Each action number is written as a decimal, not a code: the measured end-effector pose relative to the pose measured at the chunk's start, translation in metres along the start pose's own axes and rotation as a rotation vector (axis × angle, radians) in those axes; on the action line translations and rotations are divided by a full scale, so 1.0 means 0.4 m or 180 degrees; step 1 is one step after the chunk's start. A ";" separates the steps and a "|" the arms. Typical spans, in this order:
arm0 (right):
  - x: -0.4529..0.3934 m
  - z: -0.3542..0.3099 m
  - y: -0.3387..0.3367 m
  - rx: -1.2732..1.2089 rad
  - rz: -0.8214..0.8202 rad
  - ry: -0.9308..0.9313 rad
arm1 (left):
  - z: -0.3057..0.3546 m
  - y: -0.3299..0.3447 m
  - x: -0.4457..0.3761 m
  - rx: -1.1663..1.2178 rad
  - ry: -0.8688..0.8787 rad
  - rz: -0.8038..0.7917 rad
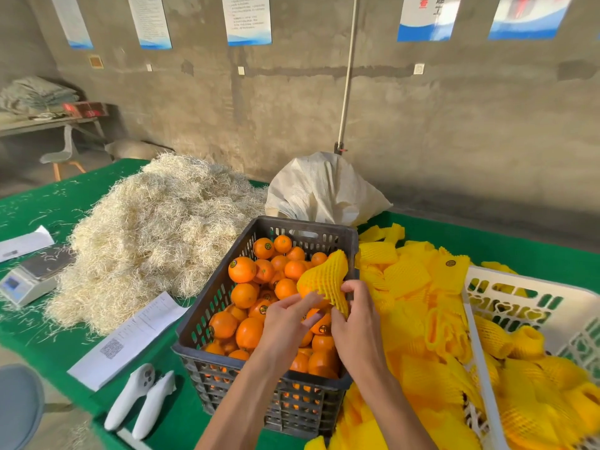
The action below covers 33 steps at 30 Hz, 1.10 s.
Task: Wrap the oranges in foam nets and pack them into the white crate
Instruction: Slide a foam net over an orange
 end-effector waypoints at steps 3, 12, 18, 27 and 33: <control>-0.011 0.011 -0.011 -0.0082 0.0067 0.0105 | 0.005 0.016 0.001 -0.0207 0.0201 -0.0311; -0.007 0.027 -0.055 -0.0131 0.0217 0.0137 | 0.081 0.029 0.042 -0.1315 0.1323 0.0839; -0.010 0.059 -0.138 -0.0156 0.0472 0.0233 | 0.058 0.159 0.043 -0.0857 0.1181 -0.0158; -0.017 0.092 -0.258 0.0377 0.0603 -0.0022 | -0.038 0.264 0.027 -0.0650 0.0558 -0.0086; -0.005 0.114 -0.319 0.0636 0.0742 -0.0063 | -0.028 0.331 0.024 -0.1484 0.1172 0.0229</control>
Point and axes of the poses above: each hand's wrist, its own x-axis away from the middle knuckle, its own y-axis out of the palm, z = x × y, the point moved 8 cm from there along -x, towards the middle knuckle, and after that the axes turned 6 degrees about z, right-handed, at the moved point
